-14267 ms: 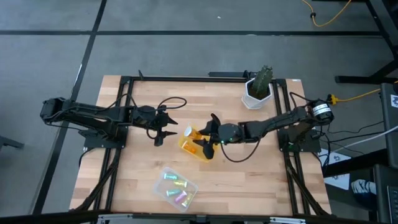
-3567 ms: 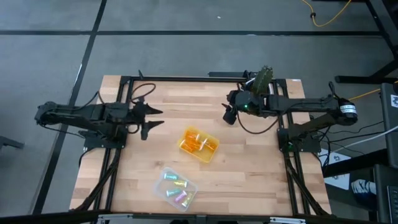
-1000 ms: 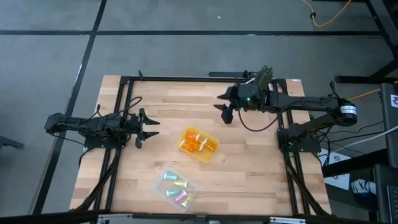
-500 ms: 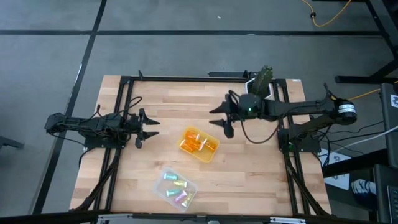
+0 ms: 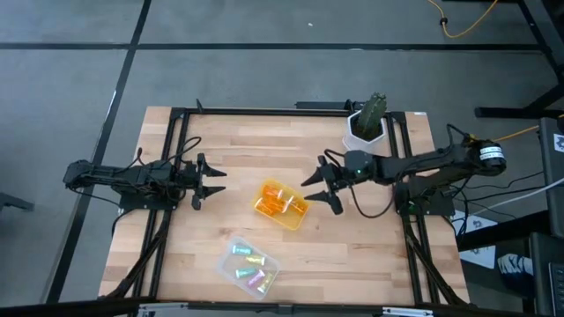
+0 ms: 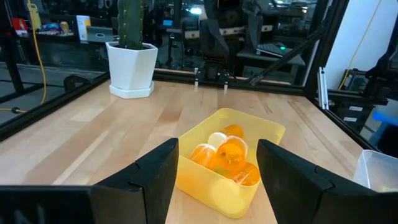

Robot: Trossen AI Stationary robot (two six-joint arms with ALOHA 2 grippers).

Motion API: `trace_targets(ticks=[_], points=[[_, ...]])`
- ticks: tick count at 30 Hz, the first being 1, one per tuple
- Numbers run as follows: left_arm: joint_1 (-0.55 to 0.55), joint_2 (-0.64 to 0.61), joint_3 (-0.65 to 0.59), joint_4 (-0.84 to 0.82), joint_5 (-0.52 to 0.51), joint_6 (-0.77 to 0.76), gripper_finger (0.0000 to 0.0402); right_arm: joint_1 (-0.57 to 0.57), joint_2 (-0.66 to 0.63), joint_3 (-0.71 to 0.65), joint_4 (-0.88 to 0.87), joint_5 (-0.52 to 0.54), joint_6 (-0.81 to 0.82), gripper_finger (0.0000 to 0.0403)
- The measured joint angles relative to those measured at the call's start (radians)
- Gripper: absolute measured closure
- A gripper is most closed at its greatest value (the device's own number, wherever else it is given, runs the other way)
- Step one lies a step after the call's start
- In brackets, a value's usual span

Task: Pick and place medicine bottles into bin by pill shape (circle, oval)
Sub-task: Return to Home Position

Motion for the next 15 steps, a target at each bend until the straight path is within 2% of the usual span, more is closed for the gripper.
trace_targets(ticks=[3,7,15], points=[[0.000,0.000,0.000,0.000,0.000,0.000,0.0190,0.008,-0.011,-0.059,0.071,0.000,0.040,0.0185],[0.000,0.000,0.000,0.000,0.000,0.000,0.0190,0.008,-0.074,-0.127,0.076,0.000,0.065,0.0185],[0.000,0.000,0.000,0.000,0.000,0.000,0.0190,0.037,-0.353,-0.272,0.078,-0.002,0.061,0.0185]])
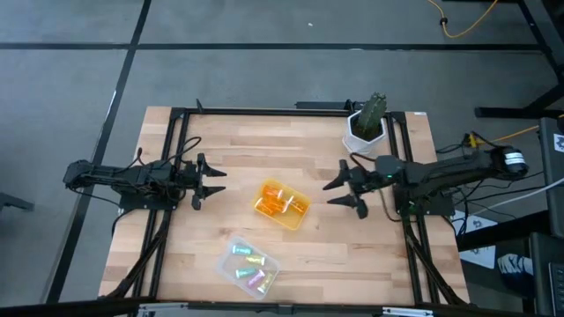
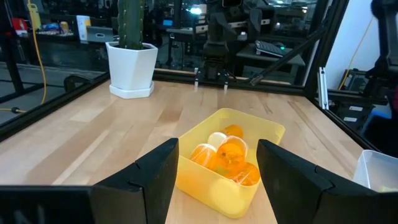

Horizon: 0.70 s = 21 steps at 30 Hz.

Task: Pick and place medicine bottles into bin by pill shape (circle, oval)
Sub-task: Return to Home Position

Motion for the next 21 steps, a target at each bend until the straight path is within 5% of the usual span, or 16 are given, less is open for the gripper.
trace_targets(ticks=[10,21], points=[[0.000,0.000,0.000,0.000,0.000,0.000,0.0190,0.044,-0.344,-0.179,-0.015,-0.001,0.005,0.0185],[0.000,0.000,0.000,0.000,0.000,0.000,0.0190,0.066,-0.647,-0.231,-0.231,-0.002,-0.007,0.0185]])
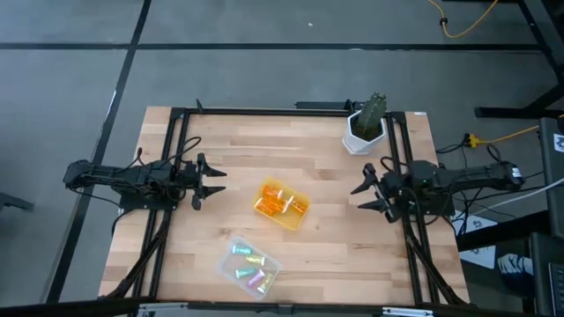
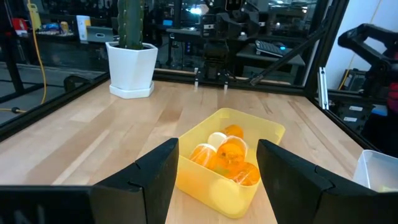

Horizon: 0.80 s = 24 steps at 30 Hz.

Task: Pick and place medicine bottles into bin by pill shape (circle, oval)
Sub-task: Return to Home Position

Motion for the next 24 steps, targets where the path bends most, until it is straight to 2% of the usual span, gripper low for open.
trace_targets(ticks=[11,19,24], points=[[0.000,0.000,0.000,0.000,0.000,0.000,0.0190,0.002,-0.177,-0.002,-0.214,-0.008,-0.085,0.0185],[0.000,0.000,0.000,0.000,0.000,0.000,0.0190,0.002,-0.266,-0.096,-0.172,-0.070,-0.119,0.0185],[0.000,0.000,0.000,0.000,0.000,0.000,0.0190,0.002,-0.270,-0.097,-0.164,-0.076,-0.122,0.0185]])
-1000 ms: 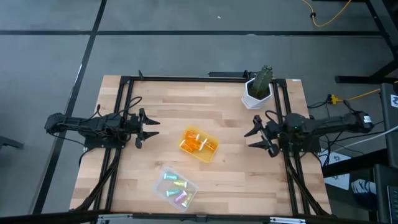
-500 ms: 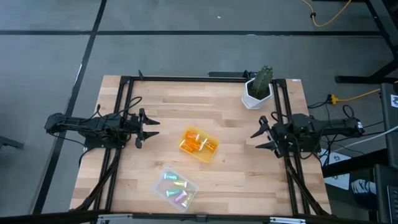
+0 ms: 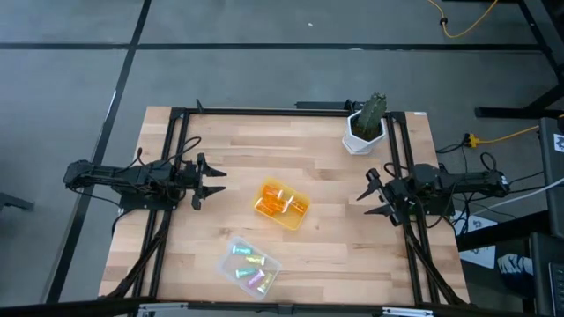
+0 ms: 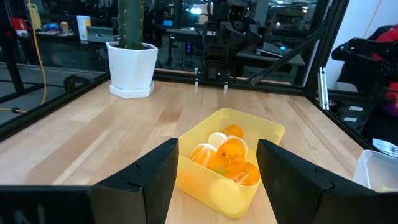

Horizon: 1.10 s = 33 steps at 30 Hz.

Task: Pick and place medicine bottles into bin by pill shape (circle, oval)
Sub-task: Return to Home Position

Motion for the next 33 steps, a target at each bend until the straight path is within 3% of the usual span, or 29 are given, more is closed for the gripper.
trace_targets(ticks=[9,33], points=[[0.000,0.000,0.000,0.000,0.000,0.000,0.0190,0.000,0.025,0.000,-0.003,0.008,0.080,0.0185],[0.000,0.000,0.000,0.000,0.000,0.000,0.0190,0.000,0.025,0.000,-0.002,0.008,0.080,0.0185]])
